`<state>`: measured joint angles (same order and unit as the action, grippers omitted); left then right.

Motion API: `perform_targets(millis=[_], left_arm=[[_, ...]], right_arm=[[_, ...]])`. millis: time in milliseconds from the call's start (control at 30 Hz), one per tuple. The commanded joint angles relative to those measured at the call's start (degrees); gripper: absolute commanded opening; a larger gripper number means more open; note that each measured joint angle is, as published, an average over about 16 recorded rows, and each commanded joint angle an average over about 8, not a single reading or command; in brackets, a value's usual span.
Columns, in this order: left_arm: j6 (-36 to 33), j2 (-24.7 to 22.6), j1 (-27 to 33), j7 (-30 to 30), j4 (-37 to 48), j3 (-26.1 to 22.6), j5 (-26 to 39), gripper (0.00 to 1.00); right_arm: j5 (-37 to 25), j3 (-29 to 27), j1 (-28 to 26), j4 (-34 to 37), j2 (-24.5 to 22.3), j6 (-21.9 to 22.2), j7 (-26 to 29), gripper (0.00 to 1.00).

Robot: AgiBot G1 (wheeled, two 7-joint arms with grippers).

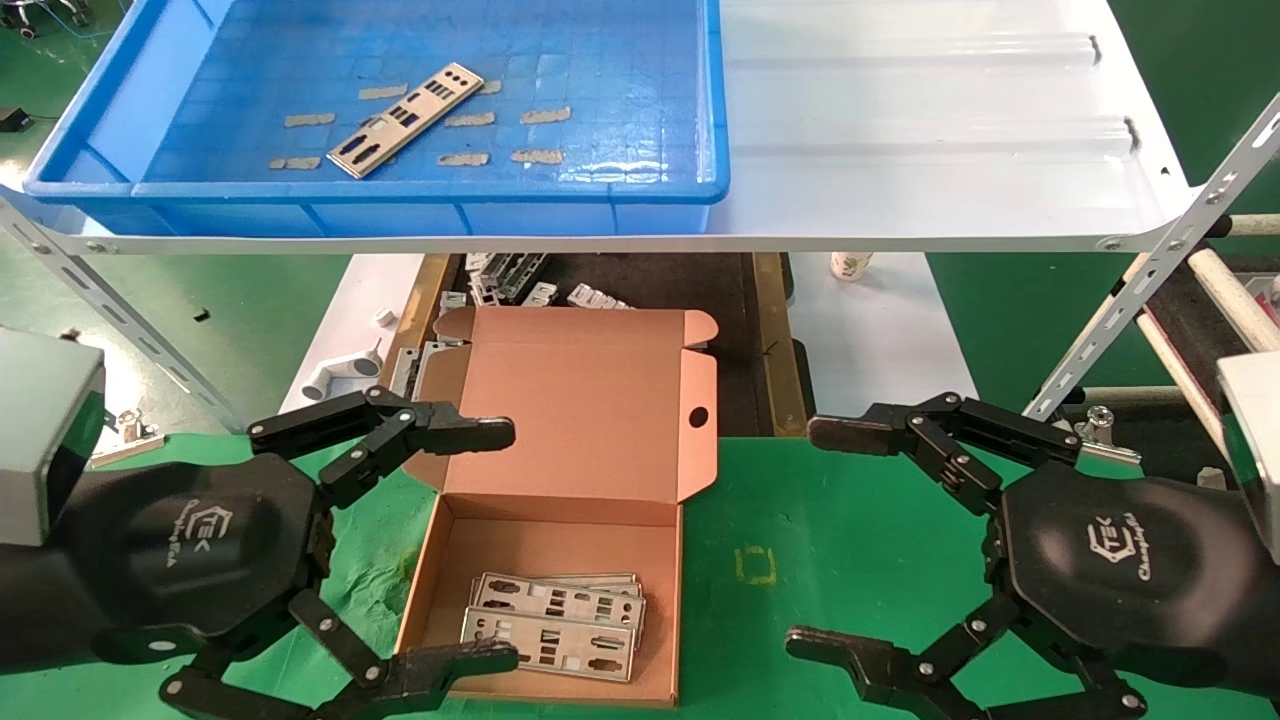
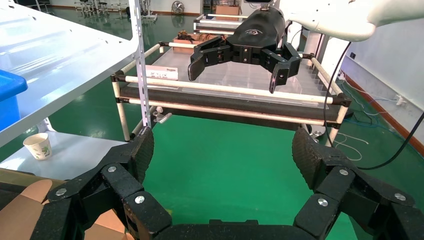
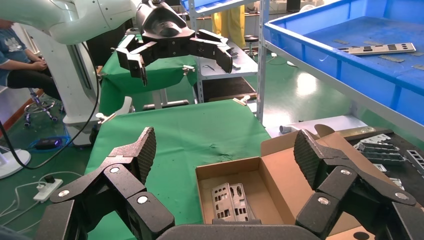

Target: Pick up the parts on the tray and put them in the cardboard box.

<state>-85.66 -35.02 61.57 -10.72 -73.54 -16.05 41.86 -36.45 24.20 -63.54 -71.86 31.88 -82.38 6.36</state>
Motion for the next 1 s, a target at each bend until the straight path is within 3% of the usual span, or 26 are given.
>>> perform_targets(millis=[33, 1000], left_arm=[[0.00, 0.00, 0.00, 0.00, 0.00, 0.00, 0.00, 1.00], [0.00, 0.00, 0.00, 0.00, 0.00, 0.00, 0.00, 1.00]], right_arm=[[0.00, 0.00, 0.00, 0.00, 0.00, 0.00, 0.00, 1.00], [0.00, 0.00, 0.00, 0.00, 0.00, 0.00, 0.00, 1.00]])
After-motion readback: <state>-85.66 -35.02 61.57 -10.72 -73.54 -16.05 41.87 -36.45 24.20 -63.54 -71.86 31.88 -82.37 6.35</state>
